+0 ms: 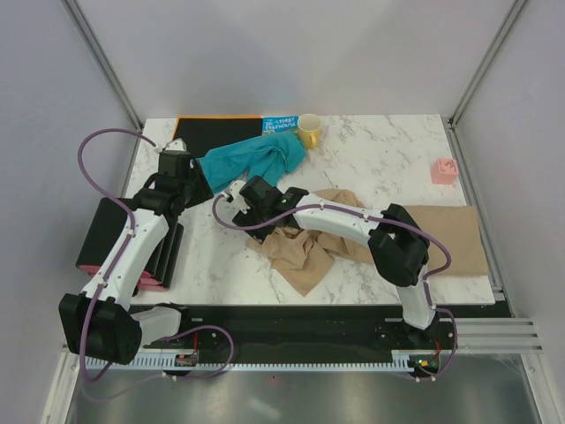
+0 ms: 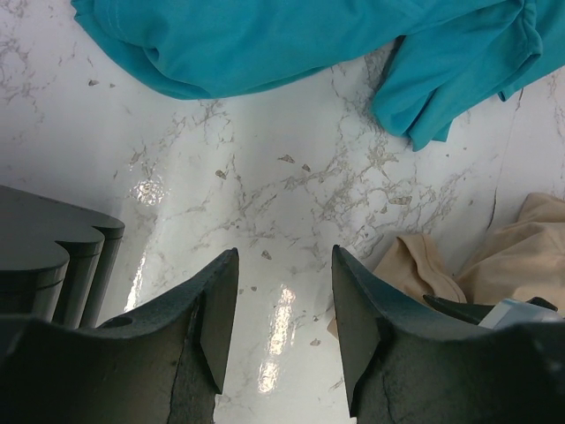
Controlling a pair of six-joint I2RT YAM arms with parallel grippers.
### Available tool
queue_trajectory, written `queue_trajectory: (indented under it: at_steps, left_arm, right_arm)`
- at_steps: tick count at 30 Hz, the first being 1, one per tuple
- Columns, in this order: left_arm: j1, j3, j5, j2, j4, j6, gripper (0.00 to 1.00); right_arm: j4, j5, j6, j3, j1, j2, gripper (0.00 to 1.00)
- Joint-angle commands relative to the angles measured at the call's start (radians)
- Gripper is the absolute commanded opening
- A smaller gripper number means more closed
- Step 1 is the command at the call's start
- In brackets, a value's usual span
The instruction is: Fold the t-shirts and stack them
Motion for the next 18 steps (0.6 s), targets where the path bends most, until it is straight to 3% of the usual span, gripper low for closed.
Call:
queue_trajectory:
  at_steps: [1,14,17,18]
  left_arm:
    - [-0.005,0.022,-0.024,-0.015,0.014,0.027,0.54]
    - [-0.005,0.021,-0.027,-0.026,0.014,0.03,0.54]
    - [-0.005,0.021,-0.027,-0.027,0.014,0.028,0.54]
    - [-0.005,0.021,-0.028,-0.029,0.014,0.028,0.54]
  right_arm:
    - [-0.009,-0.023,-0.027,0.047,0.008,0.017,0.68]
    - [-0.073,-0.054,-0.027,0.085,0.016,0.127,0.6]
    - [-0.081,-0.057,-0.027,0.085,0.016,0.13,0.35]
    - [-0.084,-0.049,-0.025,0.084,0.018,0.132,0.12]
